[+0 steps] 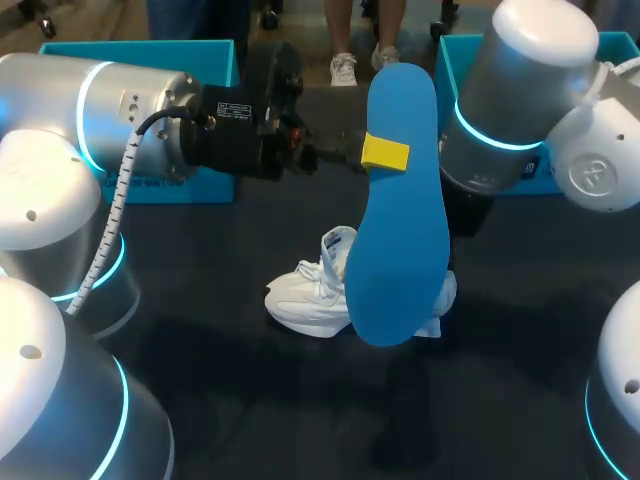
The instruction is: Take the shoe out of the shoebox, open the shoe tongue, remove and reinsert the insole, then place the shoe into the shoebox
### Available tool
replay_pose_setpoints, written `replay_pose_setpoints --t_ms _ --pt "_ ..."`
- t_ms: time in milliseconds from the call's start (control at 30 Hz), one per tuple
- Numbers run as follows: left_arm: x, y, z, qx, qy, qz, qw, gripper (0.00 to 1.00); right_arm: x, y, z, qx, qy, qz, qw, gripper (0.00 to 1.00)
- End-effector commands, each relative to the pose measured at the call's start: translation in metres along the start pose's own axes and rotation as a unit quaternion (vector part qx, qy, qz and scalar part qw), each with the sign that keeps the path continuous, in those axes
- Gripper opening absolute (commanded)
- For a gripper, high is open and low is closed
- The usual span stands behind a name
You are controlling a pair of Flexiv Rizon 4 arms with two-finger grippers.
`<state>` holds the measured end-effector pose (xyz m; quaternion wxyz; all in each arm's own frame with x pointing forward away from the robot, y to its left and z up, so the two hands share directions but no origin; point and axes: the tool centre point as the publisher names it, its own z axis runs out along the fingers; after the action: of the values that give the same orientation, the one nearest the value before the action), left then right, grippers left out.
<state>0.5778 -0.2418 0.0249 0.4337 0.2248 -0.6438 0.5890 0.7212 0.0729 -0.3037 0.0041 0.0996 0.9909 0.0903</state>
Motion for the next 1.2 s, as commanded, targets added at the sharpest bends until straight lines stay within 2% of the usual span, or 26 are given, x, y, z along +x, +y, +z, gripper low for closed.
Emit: replay_pose_setpoints --t_ms 33,200,633,1000,1200 --pt "0.0 0.002 0.0 0.002 0.0 0.0 1.0 0.0 0.001 -0.001 0.0 -0.001 -0.001 0.0 1.0 1.0" --pt "0.0 0.002 0.0 0.002 0.0 0.0 1.0 0.0 0.001 -0.001 0.0 -0.001 -0.001 0.0 1.0 1.0" --pt "0.0 0.002 0.0 0.002 0.0 0.0 1.0 0.0 -0.017 0.026 0.004 -0.009 0.005 -0.011 1.0 1.0" --pt "0.0 0.002 0.0 0.002 0.0 0.0 1.0 0.0 -0.042 0.039 0.047 -0.012 0.024 -0.035 0.999 1.0" --pt "0.0 0.002 0.0 0.002 0.0 0.0 1.0 0.0 -0.045 0.043 0.071 -0.009 0.044 -0.047 0.998 1.0"
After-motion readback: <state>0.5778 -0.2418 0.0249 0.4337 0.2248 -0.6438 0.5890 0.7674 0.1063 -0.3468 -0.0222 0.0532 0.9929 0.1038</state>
